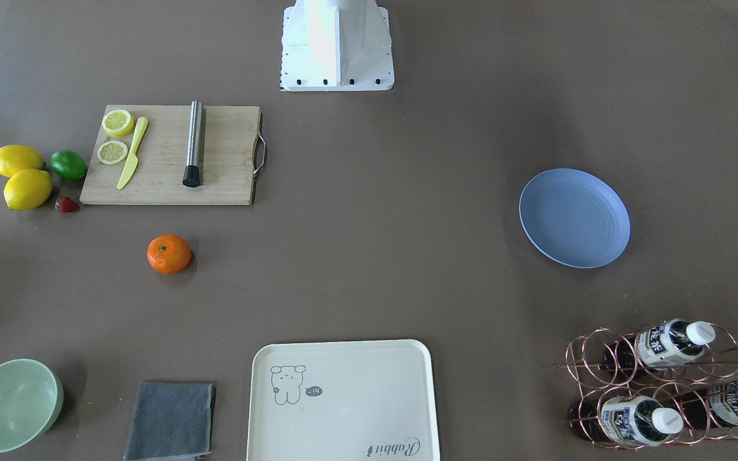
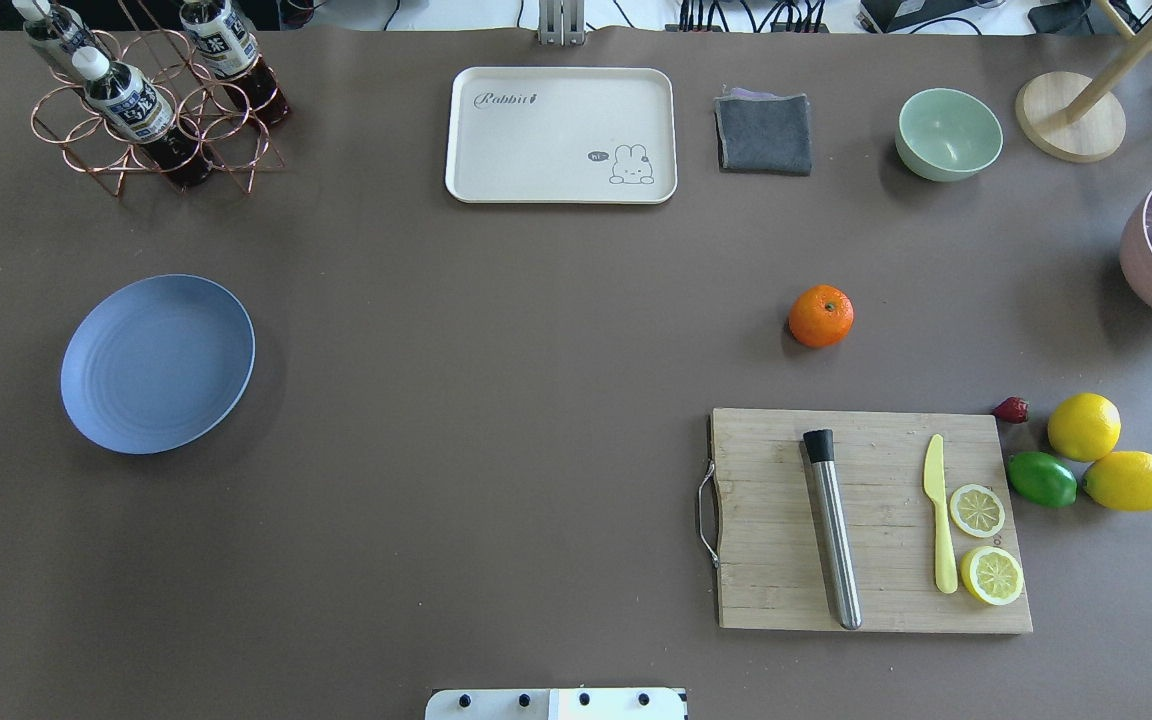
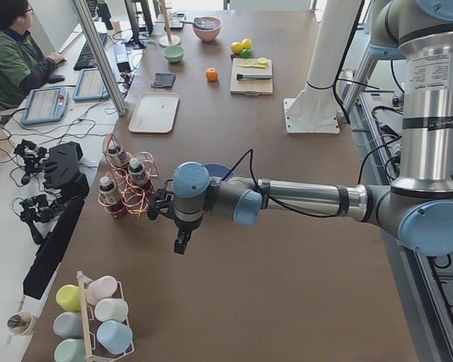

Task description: Pick orange to plate

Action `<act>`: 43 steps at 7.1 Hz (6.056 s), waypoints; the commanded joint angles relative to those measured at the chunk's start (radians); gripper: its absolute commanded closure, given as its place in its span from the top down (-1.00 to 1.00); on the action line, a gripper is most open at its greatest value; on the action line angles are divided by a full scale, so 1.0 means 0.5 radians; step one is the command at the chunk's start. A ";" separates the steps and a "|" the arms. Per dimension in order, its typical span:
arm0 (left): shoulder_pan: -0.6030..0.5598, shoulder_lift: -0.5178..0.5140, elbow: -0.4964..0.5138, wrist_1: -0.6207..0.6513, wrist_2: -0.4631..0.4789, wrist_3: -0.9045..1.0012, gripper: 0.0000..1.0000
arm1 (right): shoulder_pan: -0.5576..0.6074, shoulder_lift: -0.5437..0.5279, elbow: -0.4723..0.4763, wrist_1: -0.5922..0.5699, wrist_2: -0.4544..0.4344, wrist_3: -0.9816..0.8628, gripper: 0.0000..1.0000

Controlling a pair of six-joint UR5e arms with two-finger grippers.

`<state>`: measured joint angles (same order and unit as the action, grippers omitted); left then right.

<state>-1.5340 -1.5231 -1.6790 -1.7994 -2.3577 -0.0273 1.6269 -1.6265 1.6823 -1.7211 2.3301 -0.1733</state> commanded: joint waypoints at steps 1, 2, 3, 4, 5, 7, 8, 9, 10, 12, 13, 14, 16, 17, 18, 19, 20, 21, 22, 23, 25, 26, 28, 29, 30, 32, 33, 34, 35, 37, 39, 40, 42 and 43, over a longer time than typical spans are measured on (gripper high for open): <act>0.000 -0.003 -0.001 0.000 0.000 -0.001 0.96 | 0.001 -0.002 0.004 0.000 0.003 0.000 1.00; 0.000 -0.003 -0.001 0.000 0.000 -0.001 0.96 | 0.001 0.004 0.001 0.000 0.000 0.003 1.00; 0.000 -0.003 -0.001 0.000 -0.006 -0.001 0.96 | 0.001 0.010 0.001 0.000 0.000 0.000 1.00; 0.000 -0.006 -0.004 -0.003 -0.018 -0.007 0.96 | 0.001 0.010 0.001 0.000 0.000 0.000 1.00; 0.000 -0.018 -0.014 -0.006 -0.021 -0.004 0.96 | 0.001 0.013 0.001 0.000 0.003 0.000 1.00; 0.006 -0.022 0.005 -0.003 -0.021 -0.010 0.96 | 0.001 0.013 0.007 0.003 0.003 0.003 1.00; 0.021 -0.034 0.002 0.000 -0.024 -0.007 0.96 | 0.001 0.022 0.007 0.000 0.003 0.003 1.00; 0.040 -0.049 -0.004 0.009 -0.055 -0.016 0.96 | 0.001 0.025 0.007 0.000 0.003 0.003 1.00; 0.040 -0.055 -0.011 -0.003 -0.055 -0.019 0.96 | 0.001 0.029 0.007 0.003 0.000 0.000 1.00; 0.040 -0.080 0.005 0.006 -0.052 -0.022 0.96 | 0.001 0.029 0.013 0.003 0.003 0.000 1.00; 0.040 -0.083 0.005 0.003 -0.052 -0.022 0.96 | 0.001 0.029 0.013 0.003 0.000 0.003 1.00; 0.037 -0.062 -0.004 -0.015 -0.061 -0.001 0.96 | 0.001 0.029 0.013 0.003 0.003 0.003 1.00; 0.034 -0.052 0.011 -0.064 -0.064 -0.013 0.96 | 0.001 0.026 0.016 0.003 0.003 0.003 1.00; 0.034 -0.052 0.008 -0.064 -0.064 -0.013 0.96 | 0.001 0.025 0.022 0.003 0.003 0.003 1.00; 0.034 -0.052 0.008 -0.064 -0.064 -0.013 0.96 | 0.001 0.025 0.022 0.003 0.003 0.003 1.00; 0.034 -0.049 0.008 -0.064 -0.064 -0.013 0.96 | 0.001 0.029 0.022 0.003 0.003 0.000 1.00; 0.037 -0.046 0.011 -0.064 -0.064 -0.022 0.96 | 0.001 0.032 0.022 0.003 0.000 0.000 1.00; 0.040 -0.049 0.020 -0.067 -0.064 -0.077 0.96 | -0.002 0.038 0.028 0.036 0.003 0.015 1.00; 0.067 -0.071 0.014 -0.116 -0.067 -0.296 0.96 | -0.002 0.044 0.047 0.134 0.003 0.222 1.00; 0.207 -0.068 0.029 -0.305 -0.061 -0.584 0.96 | -0.069 0.044 0.056 0.266 0.040 0.421 1.00; 0.462 -0.046 0.127 -0.737 -0.052 -1.100 0.96 | -0.280 0.071 0.050 0.526 0.049 0.857 1.00; 0.561 -0.049 0.270 -1.028 -0.049 -1.254 0.96 | -0.360 0.075 0.053 0.646 0.046 1.041 1.00; 0.815 -0.071 0.458 -1.517 0.091 -1.619 0.96 | -0.504 0.114 0.056 0.824 0.043 1.382 1.00; 0.959 -0.074 0.459 -1.588 0.192 -1.754 0.96 | -0.538 0.121 0.056 0.889 0.043 1.469 1.00; 1.076 -0.074 0.465 -1.647 0.275 -1.831 0.96 | -0.575 0.124 0.071 0.899 0.037 1.500 1.00; 1.138 -0.101 0.532 -1.678 0.298 -1.838 0.94 | -0.606 0.124 0.142 0.899 0.025 1.586 1.00; 1.138 -0.111 0.596 -1.742 0.298 -1.838 0.94 | -0.621 0.130 0.148 0.899 0.025 1.589 1.00; 1.141 -0.114 0.621 -1.773 0.295 -1.835 0.73 | -0.625 0.139 0.160 0.899 0.025 1.623 1.00; 1.138 -0.129 0.621 -1.770 0.295 -1.844 0.07 | -0.625 0.151 0.160 0.899 0.022 1.641 1.00; 1.141 -0.184 0.615 -1.749 0.276 -1.851 -1.00 | -0.631 0.160 0.157 0.899 -0.006 1.641 1.00; 1.141 -0.193 0.612 -1.724 0.270 -1.854 -1.00 | -0.637 0.157 0.157 0.899 -0.003 1.641 1.00; 1.135 -0.190 0.600 -1.682 0.155 -1.857 -1.00 | -0.634 0.154 0.157 0.899 -0.003 1.641 1.00; 1.001 -0.209 0.548 -1.672 -0.088 -1.863 -1.00 | -0.637 0.166 0.160 0.896 0.003 1.644 1.00; 0.970 -0.230 0.426 -1.669 -0.147 -2.088 -1.00 | -0.649 0.200 0.160 0.887 0.000 1.644 1.00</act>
<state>-1.0203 -1.6275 -1.4136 -2.6369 -2.3788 -0.9869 1.3067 -1.5412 1.7623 -1.2737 2.3305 0.6487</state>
